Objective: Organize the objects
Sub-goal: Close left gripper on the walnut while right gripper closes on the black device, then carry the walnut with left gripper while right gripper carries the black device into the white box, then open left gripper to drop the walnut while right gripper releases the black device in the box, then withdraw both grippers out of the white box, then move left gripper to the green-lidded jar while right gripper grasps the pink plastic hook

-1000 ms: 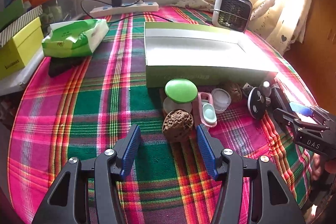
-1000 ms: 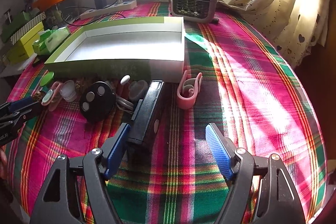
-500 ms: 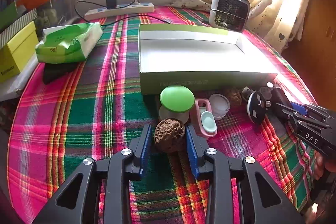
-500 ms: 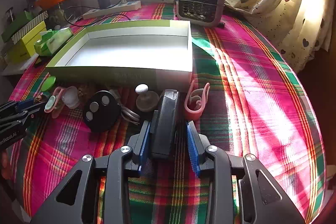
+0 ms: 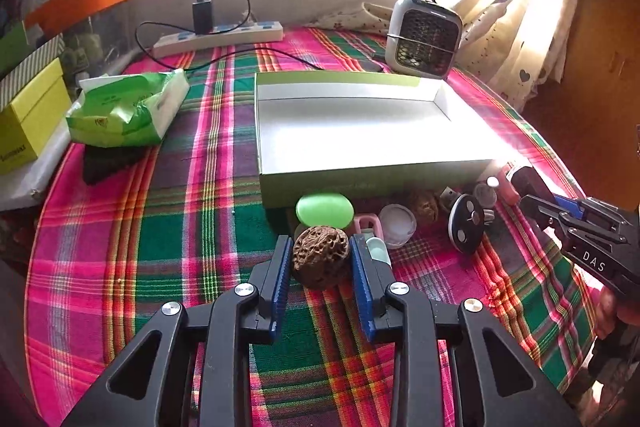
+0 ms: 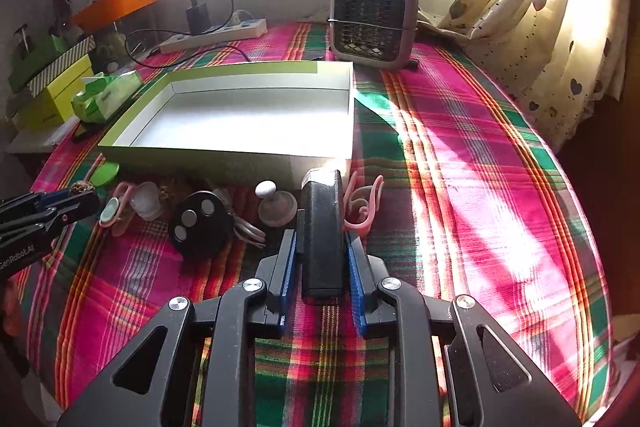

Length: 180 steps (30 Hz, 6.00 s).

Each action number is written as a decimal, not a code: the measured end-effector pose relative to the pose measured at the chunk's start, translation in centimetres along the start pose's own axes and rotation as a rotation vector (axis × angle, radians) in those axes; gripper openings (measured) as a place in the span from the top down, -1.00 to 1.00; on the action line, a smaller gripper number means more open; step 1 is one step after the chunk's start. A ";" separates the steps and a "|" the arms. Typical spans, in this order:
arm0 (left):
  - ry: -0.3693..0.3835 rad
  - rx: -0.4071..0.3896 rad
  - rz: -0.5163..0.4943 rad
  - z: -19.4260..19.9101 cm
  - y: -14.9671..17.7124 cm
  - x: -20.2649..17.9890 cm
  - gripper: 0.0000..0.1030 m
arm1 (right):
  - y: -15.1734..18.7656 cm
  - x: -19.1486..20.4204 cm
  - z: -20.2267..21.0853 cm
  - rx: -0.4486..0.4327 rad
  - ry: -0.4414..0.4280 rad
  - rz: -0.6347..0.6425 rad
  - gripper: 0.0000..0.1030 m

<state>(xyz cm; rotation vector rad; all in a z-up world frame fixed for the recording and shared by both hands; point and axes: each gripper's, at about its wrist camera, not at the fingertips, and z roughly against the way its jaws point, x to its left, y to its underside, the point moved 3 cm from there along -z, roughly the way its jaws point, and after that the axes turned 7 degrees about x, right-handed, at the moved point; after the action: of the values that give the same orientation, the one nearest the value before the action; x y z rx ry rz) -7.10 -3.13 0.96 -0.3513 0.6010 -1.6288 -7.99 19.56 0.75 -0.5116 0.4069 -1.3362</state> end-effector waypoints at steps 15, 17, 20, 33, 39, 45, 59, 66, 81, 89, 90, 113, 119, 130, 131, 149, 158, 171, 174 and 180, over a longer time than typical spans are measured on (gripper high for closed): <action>0.024 -0.015 -0.009 -0.5 -5.1 -0.5 0.48 | -4.6 0.5 0.2 -0.021 -0.047 0.022 0.53; 0.011 -0.015 -0.009 -1.0 -5.7 -0.5 0.48 | -5.2 0.6 -0.1 -0.022 -0.048 0.027 0.53; 0.013 -0.009 -0.005 -1.6 -6.5 -0.3 0.48 | -6.0 0.7 -0.5 -0.020 -0.051 0.028 0.53; 0.007 0.026 0.022 -4.1 -8.8 0.6 0.48 | -8.3 0.8 -2.7 0.012 -0.049 0.032 0.53; -0.006 0.038 0.031 -5.3 -9.9 1.2 0.48 | -9.3 0.7 -4.1 0.035 -0.043 0.030 0.53; -0.014 0.062 0.022 -7.1 -11.1 1.2 0.48 | -10.4 0.4 -6.2 0.073 -0.043 0.023 0.53; -0.029 0.096 0.005 -10.1 -12.7 1.0 0.48 | -11.4 0.5 -9.2 0.123 -0.043 0.028 0.53; -0.044 0.098 -0.013 -10.7 -12.8 0.7 0.48 | -11.6 0.7 -9.6 0.124 -0.039 0.042 0.53; -0.072 0.095 -0.023 -10.9 -13.0 0.8 0.45 | -11.5 1.3 -10.2 0.122 -0.008 0.060 0.53; -0.043 0.088 -0.013 -10.4 -12.8 0.6 0.26 | -11.6 1.4 -9.8 0.100 -0.006 0.056 0.25; -0.043 0.084 -0.011 -10.2 -12.8 0.6 0.24 | -11.6 1.4 -9.6 0.092 -0.004 0.052 0.14; -0.027 -0.013 0.020 -3.5 -8.9 0.7 0.14 | -8.5 0.7 -3.5 -0.014 -0.043 0.010 0.08; -0.020 -0.040 0.028 -2.0 -7.6 1.0 0.14 | -7.3 0.0 -2.1 -0.033 -0.043 0.003 0.08; 0.000 -0.057 0.054 -0.5 -4.6 1.6 0.14 | -4.6 -2.0 -0.3 -0.060 -0.018 -0.004 0.08; 0.004 -0.054 0.052 -0.5 -4.4 1.7 0.14 | -4.3 -2.2 -0.1 -0.060 -0.014 -0.002 0.08; 0.063 -0.030 0.098 -0.4 -1.8 2.2 0.14 | -0.5 -4.0 -0.9 -0.011 -0.029 -0.028 0.08; 0.079 0.001 0.092 -1.1 -1.4 1.7 0.14 | -0.3 -3.2 -2.9 0.034 -0.056 -0.024 0.00; 0.086 0.032 0.056 -2.3 -1.8 0.3 0.13 | -1.1 -3.0 -4.2 0.063 -0.003 -0.005 0.00; 0.074 0.043 0.055 -2.8 -1.7 0.3 0.13 | -1.2 -2.9 -4.3 0.064 0.009 0.001 0.00; 0.082 0.037 0.081 -2.7 -1.8 0.8 0.13 | -1.4 -3.3 -4.5 0.060 0.021 -0.009 0.00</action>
<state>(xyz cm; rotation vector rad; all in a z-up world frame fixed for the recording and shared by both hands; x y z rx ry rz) -10.21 -3.35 -0.36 -0.2307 0.6384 -1.5797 -12.22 22.07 -2.18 -0.4507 0.3812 -1.3597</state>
